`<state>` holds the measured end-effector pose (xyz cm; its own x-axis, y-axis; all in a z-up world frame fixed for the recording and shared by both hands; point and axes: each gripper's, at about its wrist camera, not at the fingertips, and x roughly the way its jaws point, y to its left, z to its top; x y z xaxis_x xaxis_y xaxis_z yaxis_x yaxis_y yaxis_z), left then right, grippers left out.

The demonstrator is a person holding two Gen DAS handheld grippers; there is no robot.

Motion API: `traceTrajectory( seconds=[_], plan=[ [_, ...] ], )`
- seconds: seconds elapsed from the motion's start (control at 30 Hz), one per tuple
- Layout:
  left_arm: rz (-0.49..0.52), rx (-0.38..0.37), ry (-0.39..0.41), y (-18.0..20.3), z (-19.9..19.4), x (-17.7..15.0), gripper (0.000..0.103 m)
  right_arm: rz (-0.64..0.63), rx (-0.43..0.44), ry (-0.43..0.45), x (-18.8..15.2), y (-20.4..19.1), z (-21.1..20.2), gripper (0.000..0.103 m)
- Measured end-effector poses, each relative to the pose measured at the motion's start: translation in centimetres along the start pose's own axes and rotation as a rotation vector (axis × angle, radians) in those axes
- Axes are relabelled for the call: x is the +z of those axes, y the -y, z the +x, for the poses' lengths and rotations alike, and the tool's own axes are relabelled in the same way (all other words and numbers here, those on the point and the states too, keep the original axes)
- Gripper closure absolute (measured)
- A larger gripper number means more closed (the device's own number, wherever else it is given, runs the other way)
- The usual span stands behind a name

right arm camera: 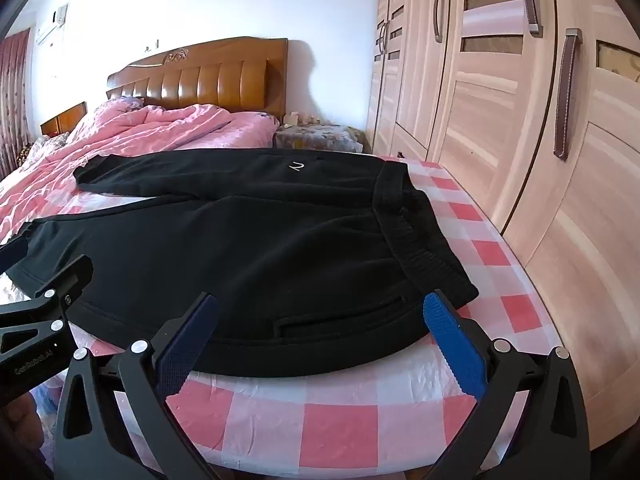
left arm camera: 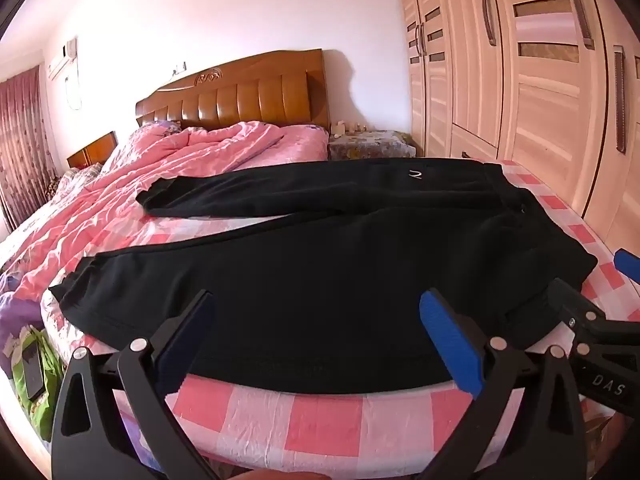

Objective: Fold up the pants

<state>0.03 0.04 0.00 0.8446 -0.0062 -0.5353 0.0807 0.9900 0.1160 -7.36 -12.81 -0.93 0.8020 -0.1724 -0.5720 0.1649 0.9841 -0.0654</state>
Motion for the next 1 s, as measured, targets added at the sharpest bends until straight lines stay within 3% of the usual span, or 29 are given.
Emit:
traceTrajectory(
  seconds=[1.0],
  plan=[
    [0.001,-0.013,-0.039,-0.7,0.4,-1.1,0.001,0.030,0.041,-0.023,-0.4,0.8,0.1,0.004]
  ],
)
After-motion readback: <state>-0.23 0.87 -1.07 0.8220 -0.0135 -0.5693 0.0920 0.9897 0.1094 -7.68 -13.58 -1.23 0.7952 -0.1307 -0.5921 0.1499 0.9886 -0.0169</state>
